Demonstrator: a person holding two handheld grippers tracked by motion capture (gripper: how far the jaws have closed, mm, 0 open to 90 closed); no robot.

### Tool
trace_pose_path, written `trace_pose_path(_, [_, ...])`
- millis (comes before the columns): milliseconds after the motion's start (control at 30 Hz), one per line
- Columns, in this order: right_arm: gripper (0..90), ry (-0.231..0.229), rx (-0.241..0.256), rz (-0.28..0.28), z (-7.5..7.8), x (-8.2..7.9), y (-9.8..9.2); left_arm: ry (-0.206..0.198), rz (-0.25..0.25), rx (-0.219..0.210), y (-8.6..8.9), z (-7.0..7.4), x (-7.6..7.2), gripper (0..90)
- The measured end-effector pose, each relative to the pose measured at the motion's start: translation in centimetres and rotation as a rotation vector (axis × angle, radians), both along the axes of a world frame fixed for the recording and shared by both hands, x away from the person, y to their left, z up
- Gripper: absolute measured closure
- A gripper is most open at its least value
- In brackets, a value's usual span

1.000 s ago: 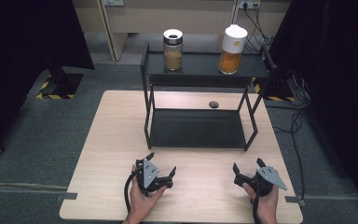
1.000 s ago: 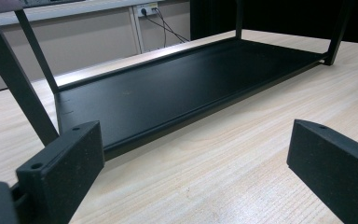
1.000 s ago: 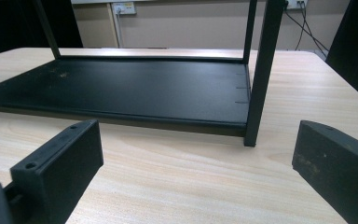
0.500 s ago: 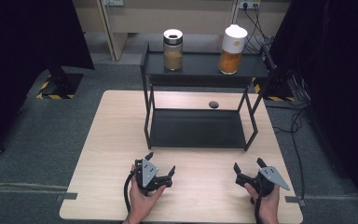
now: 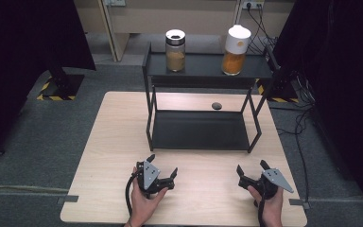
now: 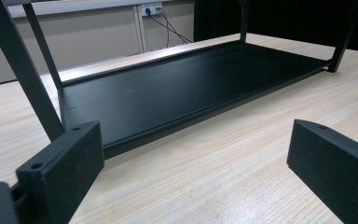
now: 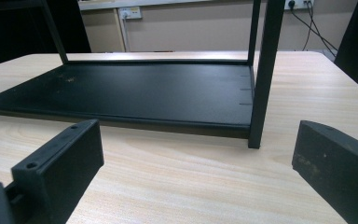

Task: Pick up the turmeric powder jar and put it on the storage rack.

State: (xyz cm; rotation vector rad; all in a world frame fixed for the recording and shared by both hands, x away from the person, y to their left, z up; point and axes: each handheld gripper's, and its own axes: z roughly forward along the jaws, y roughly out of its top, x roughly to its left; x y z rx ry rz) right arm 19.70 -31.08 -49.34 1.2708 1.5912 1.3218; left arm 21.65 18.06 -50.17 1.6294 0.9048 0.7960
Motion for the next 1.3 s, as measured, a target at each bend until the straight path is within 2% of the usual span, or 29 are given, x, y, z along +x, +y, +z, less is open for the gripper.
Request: trace_pose_path(1300, [1.9,0.000,-0.008,0.005,0.03,0.02,0.04,-0.003,0.000,0.006,-0.08,0.00,-0.05,3.1])
